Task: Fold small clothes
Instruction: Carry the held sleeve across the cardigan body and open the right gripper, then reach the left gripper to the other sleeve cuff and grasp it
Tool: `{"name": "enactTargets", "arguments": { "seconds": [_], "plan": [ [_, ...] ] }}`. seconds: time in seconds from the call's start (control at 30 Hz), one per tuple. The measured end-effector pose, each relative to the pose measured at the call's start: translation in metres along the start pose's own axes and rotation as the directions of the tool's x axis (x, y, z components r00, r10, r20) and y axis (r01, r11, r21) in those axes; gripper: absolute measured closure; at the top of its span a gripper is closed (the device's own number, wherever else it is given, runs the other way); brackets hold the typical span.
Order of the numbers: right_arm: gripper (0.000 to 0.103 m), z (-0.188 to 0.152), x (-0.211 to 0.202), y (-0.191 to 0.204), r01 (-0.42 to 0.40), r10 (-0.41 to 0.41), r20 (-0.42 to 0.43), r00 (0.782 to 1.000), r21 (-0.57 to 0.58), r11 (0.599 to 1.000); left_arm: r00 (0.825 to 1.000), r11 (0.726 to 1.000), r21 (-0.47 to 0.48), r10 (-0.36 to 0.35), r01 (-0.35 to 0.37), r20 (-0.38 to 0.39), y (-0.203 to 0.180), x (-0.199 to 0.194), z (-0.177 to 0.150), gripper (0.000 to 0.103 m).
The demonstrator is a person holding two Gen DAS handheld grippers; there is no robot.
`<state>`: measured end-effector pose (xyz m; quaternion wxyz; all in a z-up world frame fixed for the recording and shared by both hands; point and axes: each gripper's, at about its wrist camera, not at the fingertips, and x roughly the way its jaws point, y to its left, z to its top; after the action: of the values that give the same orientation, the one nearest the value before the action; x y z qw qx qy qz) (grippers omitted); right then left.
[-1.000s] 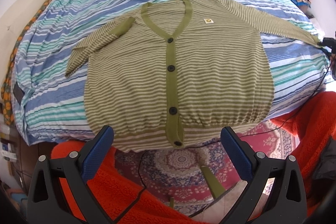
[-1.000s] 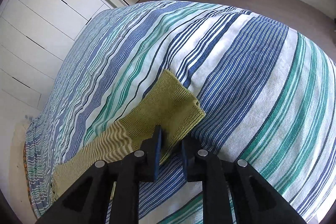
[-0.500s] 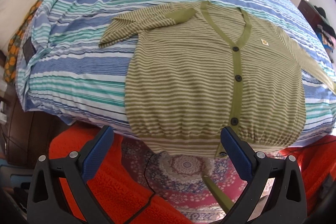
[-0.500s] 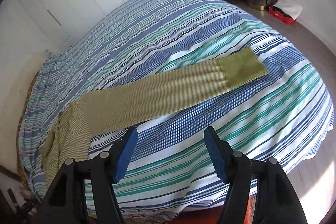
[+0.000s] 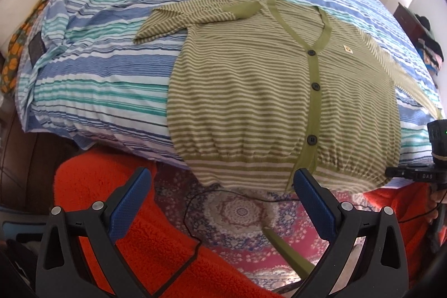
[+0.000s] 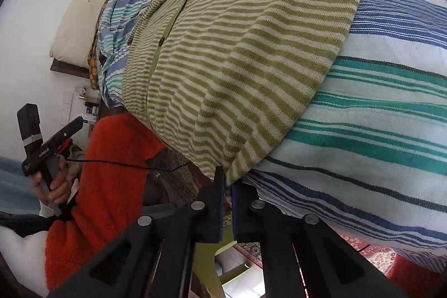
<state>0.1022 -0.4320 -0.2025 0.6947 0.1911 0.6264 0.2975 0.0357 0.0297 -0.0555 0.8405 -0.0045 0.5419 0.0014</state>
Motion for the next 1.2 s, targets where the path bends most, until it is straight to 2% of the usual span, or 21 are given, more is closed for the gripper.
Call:
{"name": "enactTargets", "arguments": {
  "seconds": [0.13, 0.2, 0.37, 0.5, 0.57, 0.6, 0.63, 0.73, 0.83, 0.9, 0.97, 1.03, 1.1, 1.2],
  "plan": [
    [0.1, -0.006, -0.025, -0.009, 0.154, -0.154, -0.028, 0.988, 0.002, 0.988, 1.0, 1.0, 0.0, -0.004, 0.004, 0.006, 0.001, -0.001, -0.002, 0.001],
    [0.1, -0.006, -0.027, -0.012, 0.153, -0.153, -0.016, 0.988, 0.021, 0.988, 1.0, 1.0, 0.01, -0.011, 0.011, -0.005, -0.002, 0.002, -0.001, 0.001],
    [0.099, -0.001, -0.009, -0.005, 0.26, -0.26, 0.002, 0.966, 0.005, 0.966, 1.0, 0.999, 0.054, -0.005, 0.005, -0.008, -0.012, 0.002, -0.004, 0.001],
    [0.099, -0.003, -0.012, -0.008, 0.244, -0.247, 0.051, 0.968, 0.057, 0.968, 1.0, 0.999, 0.048, 0.013, -0.012, -0.019, -0.004, 0.005, -0.002, 0.001],
    [0.086, -0.007, -0.021, 0.0, 0.275, -0.278, 0.069, 0.958, 0.048, 0.96, 1.0, 0.998, 0.052, 0.026, -0.026, -0.012, 0.003, 0.009, 0.004, 0.001],
    [0.074, -0.009, -0.029, 0.006, 0.301, -0.304, 0.087, 0.949, 0.042, 0.953, 0.999, 0.998, 0.058, 0.039, -0.038, -0.002, 0.007, 0.011, 0.01, 0.001],
    [0.062, -0.011, -0.037, 0.012, 0.329, -0.33, 0.116, 0.937, 0.035, 0.944, 0.999, 0.997, 0.065, 0.047, -0.048, 0.014, 0.011, 0.013, 0.018, 0.001],
    [0.045, -0.019, -0.067, 0.028, 0.402, -0.401, 0.233, 0.886, 0.046, 0.915, 0.992, 0.99, 0.118, 0.072, -0.084, 0.1, 0.022, 0.019, 0.053, 0.001],
    [0.043, -0.026, -0.086, 0.038, 0.427, -0.431, 0.331, 0.839, 0.088, 0.9, 0.975, 0.97, 0.183, 0.124, -0.158, 0.187, 0.035, 0.038, 0.1, 0.001],
    [0.043, -0.029, -0.088, 0.045, 0.434, -0.439, 0.376, 0.816, 0.104, 0.895, 0.974, 0.965, 0.204, 0.125, -0.164, 0.189, 0.047, 0.058, 0.137, 0.002],
    [0.043, -0.031, -0.084, 0.047, 0.434, -0.441, 0.389, 0.809, 0.111, 0.894, 0.986, 0.969, 0.215, 0.094, -0.123, 0.141, 0.056, 0.081, 0.175, 0.002],
    [0.043, -0.03, -0.076, 0.047, 0.42, -0.431, 0.372, 0.822, 0.114, 0.9, 0.996, 0.972, 0.231, 0.034, -0.052, 0.081, 0.057, 0.103, 0.208, 0.002],
    [0.043, -0.027, -0.067, 0.046, 0.422, -0.43, 0.349, 0.833, 0.102, 0.901, 0.999, 0.969, 0.246, -0.02, 0.011, 0.035, 0.049, 0.121, 0.236, 0.003],
    [0.043, -0.023, -0.058, 0.052, 0.45, -0.444, 0.337, 0.831, 0.064, 0.891, 0.997, 0.959, 0.275, -0.07, 0.071, -0.015, 0.028, 0.145, 0.27, 0.003]
  ]
}}
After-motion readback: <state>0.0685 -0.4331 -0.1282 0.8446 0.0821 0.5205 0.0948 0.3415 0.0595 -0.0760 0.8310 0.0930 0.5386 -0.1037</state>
